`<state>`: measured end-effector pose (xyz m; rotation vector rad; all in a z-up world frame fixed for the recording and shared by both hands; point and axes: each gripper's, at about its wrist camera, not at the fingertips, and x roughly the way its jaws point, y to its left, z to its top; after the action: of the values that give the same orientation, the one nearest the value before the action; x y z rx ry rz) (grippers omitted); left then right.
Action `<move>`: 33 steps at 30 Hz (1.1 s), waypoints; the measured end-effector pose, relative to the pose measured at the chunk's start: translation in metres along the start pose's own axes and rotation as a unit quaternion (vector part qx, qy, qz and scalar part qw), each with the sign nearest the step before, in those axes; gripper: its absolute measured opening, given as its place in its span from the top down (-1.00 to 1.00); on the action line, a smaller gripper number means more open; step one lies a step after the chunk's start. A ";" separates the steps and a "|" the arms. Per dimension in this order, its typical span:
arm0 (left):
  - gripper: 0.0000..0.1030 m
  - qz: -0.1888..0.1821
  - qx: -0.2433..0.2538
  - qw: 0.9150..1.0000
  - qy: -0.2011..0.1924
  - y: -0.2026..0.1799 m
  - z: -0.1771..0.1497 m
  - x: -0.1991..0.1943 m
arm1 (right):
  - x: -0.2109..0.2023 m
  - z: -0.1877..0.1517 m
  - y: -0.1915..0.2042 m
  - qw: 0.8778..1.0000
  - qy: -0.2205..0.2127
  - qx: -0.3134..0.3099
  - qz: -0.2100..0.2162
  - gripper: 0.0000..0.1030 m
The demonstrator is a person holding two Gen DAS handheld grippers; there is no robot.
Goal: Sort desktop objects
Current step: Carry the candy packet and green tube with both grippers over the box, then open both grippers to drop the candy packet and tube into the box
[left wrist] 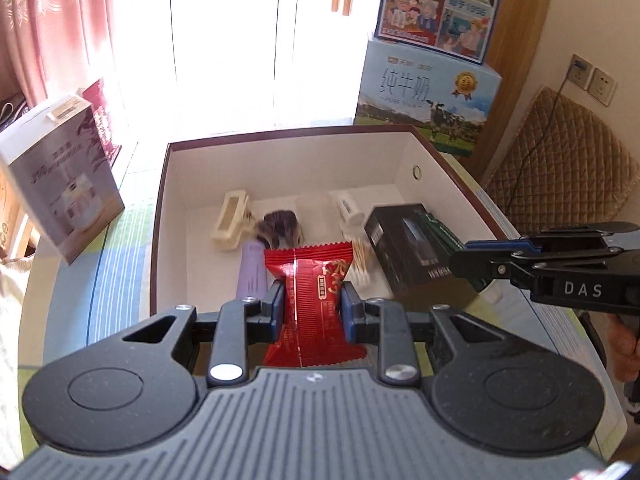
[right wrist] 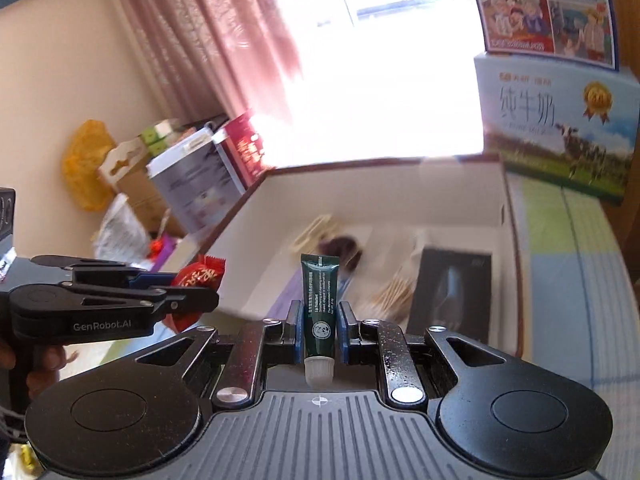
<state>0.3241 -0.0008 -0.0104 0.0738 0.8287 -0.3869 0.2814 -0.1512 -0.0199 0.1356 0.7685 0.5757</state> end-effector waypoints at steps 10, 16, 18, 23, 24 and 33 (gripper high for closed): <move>0.55 -0.009 -0.023 0.999 0.040 0.023 0.054 0.082 | 0.068 0.050 -0.046 0.996 0.019 0.076 -0.032 0.73; 0.55 -0.012 -0.029 0.998 0.057 0.031 0.074 0.122 | 0.103 0.069 -0.064 0.994 0.036 0.083 -0.054 0.73; 0.55 -0.009 -0.030 0.997 0.064 0.033 0.079 0.135 | 0.112 0.073 -0.070 0.994 0.041 0.087 -0.056 0.73; 0.54 -0.004 -0.031 0.997 0.075 0.035 0.086 0.160 | 0.131 0.078 -0.079 0.992 0.054 0.091 -0.068 0.73; 0.54 -0.003 -0.029 0.997 0.077 0.036 0.086 0.166 | 0.134 0.078 -0.080 0.992 0.056 0.092 -0.069 0.73; 0.41 -0.003 -0.028 0.996 0.083 0.045 0.091 0.193 | 0.152 0.081 -0.087 0.990 0.070 0.093 -0.075 0.73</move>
<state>0.5221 -0.0374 -0.0935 0.0519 1.0036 -0.3653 0.4625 -0.1357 -0.0835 0.2088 0.9600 0.3734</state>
